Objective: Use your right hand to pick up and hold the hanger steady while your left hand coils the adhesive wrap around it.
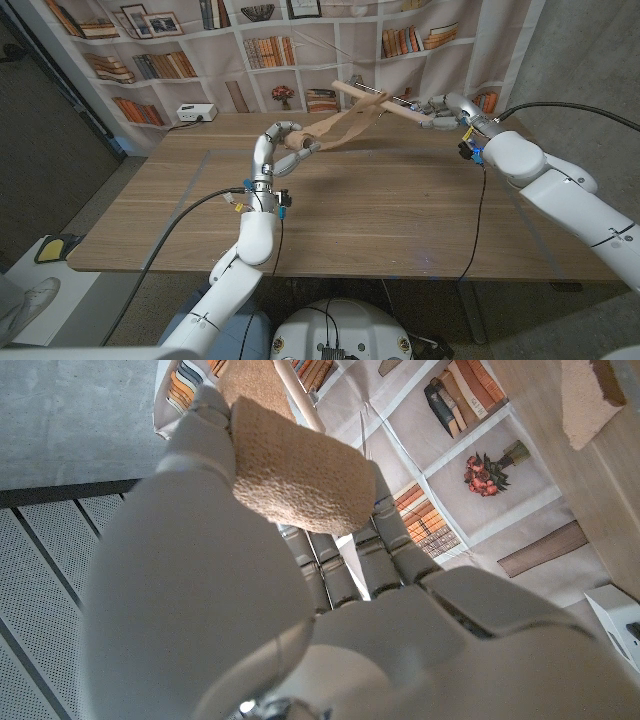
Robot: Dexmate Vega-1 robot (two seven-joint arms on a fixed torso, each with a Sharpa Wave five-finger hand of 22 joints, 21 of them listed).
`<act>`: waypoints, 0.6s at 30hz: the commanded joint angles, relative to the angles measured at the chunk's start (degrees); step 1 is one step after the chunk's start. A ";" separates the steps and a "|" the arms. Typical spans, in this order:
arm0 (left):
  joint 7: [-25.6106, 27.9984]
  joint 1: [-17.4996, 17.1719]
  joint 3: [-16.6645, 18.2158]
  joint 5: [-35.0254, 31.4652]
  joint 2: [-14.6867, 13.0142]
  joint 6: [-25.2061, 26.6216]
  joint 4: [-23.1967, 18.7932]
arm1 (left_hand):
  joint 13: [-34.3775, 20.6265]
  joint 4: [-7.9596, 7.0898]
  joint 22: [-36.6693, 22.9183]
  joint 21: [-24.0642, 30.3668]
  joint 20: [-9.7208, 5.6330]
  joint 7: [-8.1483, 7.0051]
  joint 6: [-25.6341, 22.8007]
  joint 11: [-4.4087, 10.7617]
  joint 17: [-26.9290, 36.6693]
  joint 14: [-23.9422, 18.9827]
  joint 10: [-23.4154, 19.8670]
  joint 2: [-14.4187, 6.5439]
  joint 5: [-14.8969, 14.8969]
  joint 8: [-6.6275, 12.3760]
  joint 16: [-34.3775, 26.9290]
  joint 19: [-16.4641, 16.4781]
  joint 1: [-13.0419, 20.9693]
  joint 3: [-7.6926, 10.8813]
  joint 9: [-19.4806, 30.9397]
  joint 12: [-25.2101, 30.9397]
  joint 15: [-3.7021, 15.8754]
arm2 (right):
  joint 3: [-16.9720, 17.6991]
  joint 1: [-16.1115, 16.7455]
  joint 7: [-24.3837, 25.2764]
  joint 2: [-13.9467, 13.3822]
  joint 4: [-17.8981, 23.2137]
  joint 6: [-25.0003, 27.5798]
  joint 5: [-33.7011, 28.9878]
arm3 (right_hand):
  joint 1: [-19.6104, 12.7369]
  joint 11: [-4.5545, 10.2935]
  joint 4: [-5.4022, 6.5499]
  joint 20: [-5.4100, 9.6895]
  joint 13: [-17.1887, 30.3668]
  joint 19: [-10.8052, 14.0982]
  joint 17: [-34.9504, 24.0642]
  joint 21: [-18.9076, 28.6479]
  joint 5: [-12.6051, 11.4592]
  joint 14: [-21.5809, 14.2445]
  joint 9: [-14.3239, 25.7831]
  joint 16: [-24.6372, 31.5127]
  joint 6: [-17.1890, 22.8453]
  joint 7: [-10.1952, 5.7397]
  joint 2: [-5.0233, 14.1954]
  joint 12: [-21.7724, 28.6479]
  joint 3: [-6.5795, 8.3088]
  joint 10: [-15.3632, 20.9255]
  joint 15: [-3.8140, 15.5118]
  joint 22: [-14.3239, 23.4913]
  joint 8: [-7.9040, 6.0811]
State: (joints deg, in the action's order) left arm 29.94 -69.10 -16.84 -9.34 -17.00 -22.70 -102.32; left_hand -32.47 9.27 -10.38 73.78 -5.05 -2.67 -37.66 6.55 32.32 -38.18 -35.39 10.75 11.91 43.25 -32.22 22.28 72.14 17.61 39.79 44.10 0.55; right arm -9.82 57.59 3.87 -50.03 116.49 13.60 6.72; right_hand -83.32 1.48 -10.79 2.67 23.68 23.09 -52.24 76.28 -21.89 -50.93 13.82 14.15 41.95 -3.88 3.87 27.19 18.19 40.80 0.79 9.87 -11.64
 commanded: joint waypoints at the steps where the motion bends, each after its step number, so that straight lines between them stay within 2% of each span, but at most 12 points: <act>1: 1.17 -0.50 1.05 -0.27 0.22 0.84 0.40 | -0.29 -0.05 -0.18 0.41 -0.12 -0.06 -0.39 0.06 3.55 -10.21 -0.34 -19.29 0.35 0.65 -0.37 0.08 18.87 0.40 0.07 0.42 9.86 | 1.81 1.67 -0.73 -0.13 1.49 -4.24 2.43 | -1.28 5.02 1.40 5.57 9.04 -0.28 -0.13 0.19 -0.51 -6.36 0.18 0.46 0.12 -0.24 1.63 0.30 1.05 5.56 12.57 0.03 0.16; 18: 1.86 -1.23 3.08 0.74 -0.24 1.73 -0.04 | 0.03 -0.06 -0.17 0.50 -0.14 0.00 -0.60 0.01 3.61 -10.25 -0.52 -19.31 0.44 0.79 -0.47 0.07 18.82 0.46 -0.07 0.56 9.84 | 1.74 2.89 -0.29 -0.54 3.20 -6.48 2.69 | -1.19 5.08 1.45 5.44 9.04 -0.29 -0.07 0.18 -0.49 -6.30 0.19 0.43 0.01 -0.27 1.61 0.21 0.97 5.63 12.67 0.02 0.21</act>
State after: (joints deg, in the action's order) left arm 30.89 -70.00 -15.10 -8.61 -16.88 -21.61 -102.24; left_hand -32.34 9.26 -10.38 73.77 -4.97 -2.67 -37.66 6.55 32.32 -38.18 -35.39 10.76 11.91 43.68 -32.49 22.21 72.15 17.60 39.79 44.30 0.55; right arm -8.06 59.81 3.50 -50.28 118.84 8.63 8.98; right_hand -83.33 1.49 -10.68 2.67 23.68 23.09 -52.24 76.28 -21.87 -50.91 13.82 14.21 41.95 -3.88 3.86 27.25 18.09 40.80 0.81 9.87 -11.58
